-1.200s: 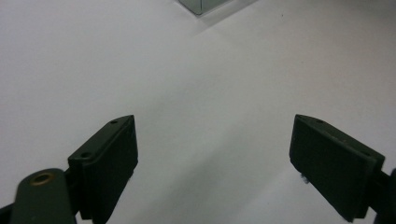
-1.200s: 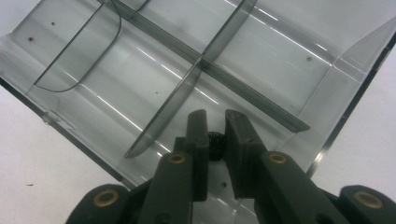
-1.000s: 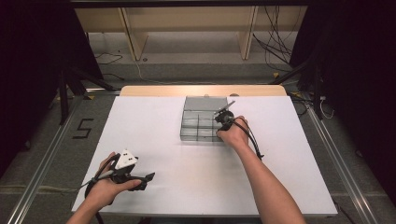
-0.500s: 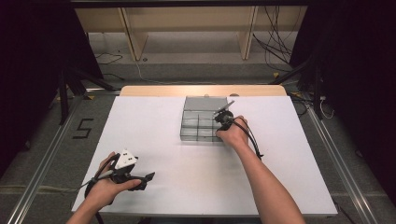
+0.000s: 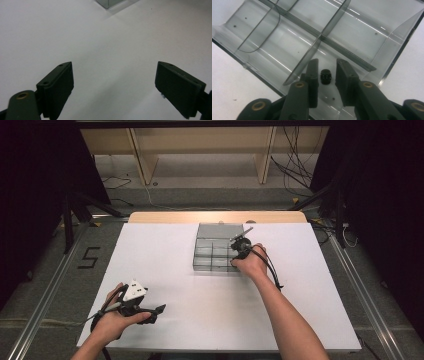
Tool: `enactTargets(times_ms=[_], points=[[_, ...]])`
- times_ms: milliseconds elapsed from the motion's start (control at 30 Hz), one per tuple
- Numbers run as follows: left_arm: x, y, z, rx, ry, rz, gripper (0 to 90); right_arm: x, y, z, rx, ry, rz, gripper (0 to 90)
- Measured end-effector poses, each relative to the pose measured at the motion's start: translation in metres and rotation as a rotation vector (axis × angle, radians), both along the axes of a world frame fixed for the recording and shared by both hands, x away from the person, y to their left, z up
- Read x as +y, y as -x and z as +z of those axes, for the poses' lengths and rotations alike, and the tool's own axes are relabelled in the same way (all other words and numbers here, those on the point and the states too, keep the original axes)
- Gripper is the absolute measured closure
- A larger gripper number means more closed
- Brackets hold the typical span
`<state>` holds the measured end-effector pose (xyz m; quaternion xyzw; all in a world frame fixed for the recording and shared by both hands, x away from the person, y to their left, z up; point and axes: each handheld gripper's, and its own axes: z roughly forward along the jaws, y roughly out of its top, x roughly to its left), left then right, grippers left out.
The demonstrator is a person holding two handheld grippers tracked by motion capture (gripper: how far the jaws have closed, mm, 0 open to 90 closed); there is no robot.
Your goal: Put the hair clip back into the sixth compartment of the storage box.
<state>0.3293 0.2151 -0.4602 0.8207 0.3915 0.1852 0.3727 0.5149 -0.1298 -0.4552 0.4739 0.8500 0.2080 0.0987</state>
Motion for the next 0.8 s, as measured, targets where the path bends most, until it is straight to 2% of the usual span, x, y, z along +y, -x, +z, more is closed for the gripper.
enactTargets(times_ms=[200,567,800], points=[[0.000,0.000,0.000,0.000,0.000,0.000,14.7,-0.002,0.004,0.008,-0.042,-0.028,-0.001,67.5],[0.000,0.000,0.000,0.000,0.002,0.000,15.2,-0.009,0.014,0.017,-0.089,-0.077,-0.011,56.8],[0.001,0.000,-0.001,0.002,-0.002,0.003,15.2,-0.024,0.025,0.021,-0.139,-0.130,-0.010,51.2]])
